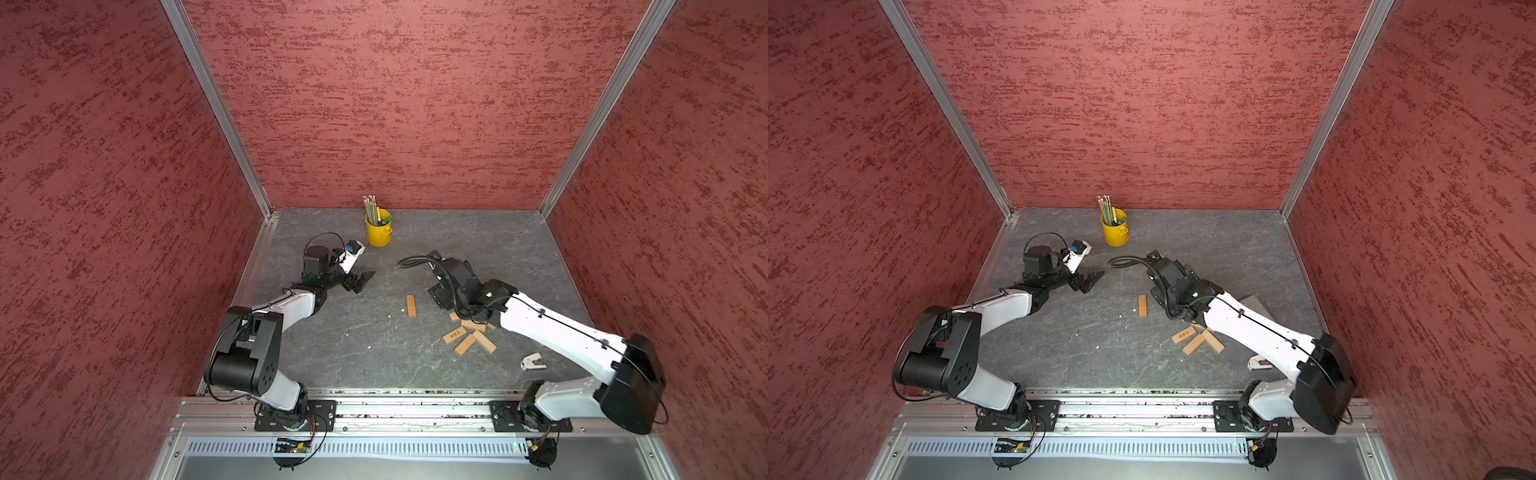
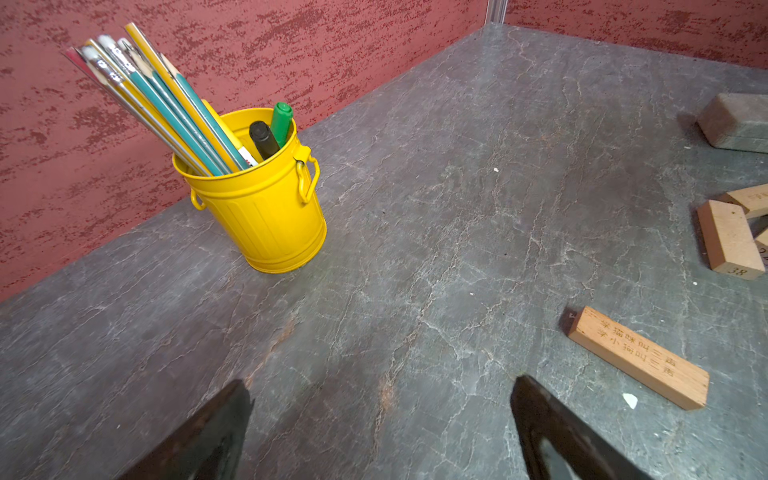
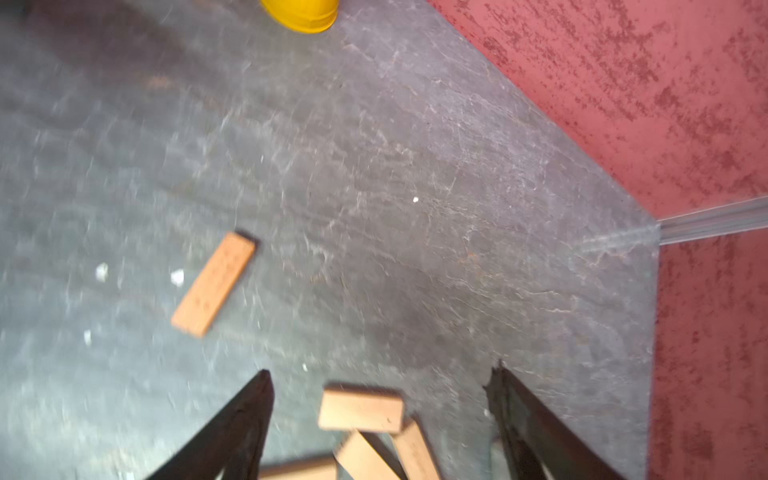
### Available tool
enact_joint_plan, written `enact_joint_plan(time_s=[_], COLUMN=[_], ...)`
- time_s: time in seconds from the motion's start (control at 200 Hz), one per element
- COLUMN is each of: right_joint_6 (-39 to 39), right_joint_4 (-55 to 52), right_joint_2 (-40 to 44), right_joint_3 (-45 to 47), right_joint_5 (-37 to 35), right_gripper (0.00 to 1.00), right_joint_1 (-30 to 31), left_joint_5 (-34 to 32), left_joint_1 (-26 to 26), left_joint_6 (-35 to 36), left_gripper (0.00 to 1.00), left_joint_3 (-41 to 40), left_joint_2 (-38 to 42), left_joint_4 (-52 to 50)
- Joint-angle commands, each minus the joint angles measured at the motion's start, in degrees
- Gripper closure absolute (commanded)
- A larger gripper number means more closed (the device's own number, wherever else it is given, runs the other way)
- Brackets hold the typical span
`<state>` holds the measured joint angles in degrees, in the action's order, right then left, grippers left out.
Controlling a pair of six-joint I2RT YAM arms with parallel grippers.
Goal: Assemble the number 8 with building blocks
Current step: Assemble the building block at the center of the board.
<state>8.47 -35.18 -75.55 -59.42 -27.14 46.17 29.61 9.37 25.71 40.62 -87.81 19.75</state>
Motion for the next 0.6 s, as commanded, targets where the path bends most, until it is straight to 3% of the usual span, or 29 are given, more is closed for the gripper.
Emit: enact_joint_plan(time_s=[0.0, 0.125, 0.336, 0.596], right_joint_6=[17.9, 21.8, 32.3, 40.3], right_joint_4=[-4.8, -9.0, -2.2, 12.8], right_joint_2=[2.3, 3.9, 5.1, 8.2], right_joint_3=[3.6, 6.7, 18.1, 19.9], right_joint_5=[2.6, 12.1, 4.1, 14.9], right_gripper=[0.15, 0.15, 0.19, 0.16], right_joint_1=[-0.1, -0.5, -1.1, -13.6], left_joint_5=[0.8, 0.5, 1.6, 1.0], left_joint_1=[-0.2, -0.3, -0.3, -0.2], left_joint_6=[-0.5, -0.4, -0.7, -0.7], left_gripper=[0.00, 0.01, 0.01, 0.01], left_joint_3=[0.5, 0.6, 1.8, 0.5], left_joint_2=[0.1, -0.2, -1.2, 0.3], left_joint_4=[0.2, 0.5, -1.0, -0.1])
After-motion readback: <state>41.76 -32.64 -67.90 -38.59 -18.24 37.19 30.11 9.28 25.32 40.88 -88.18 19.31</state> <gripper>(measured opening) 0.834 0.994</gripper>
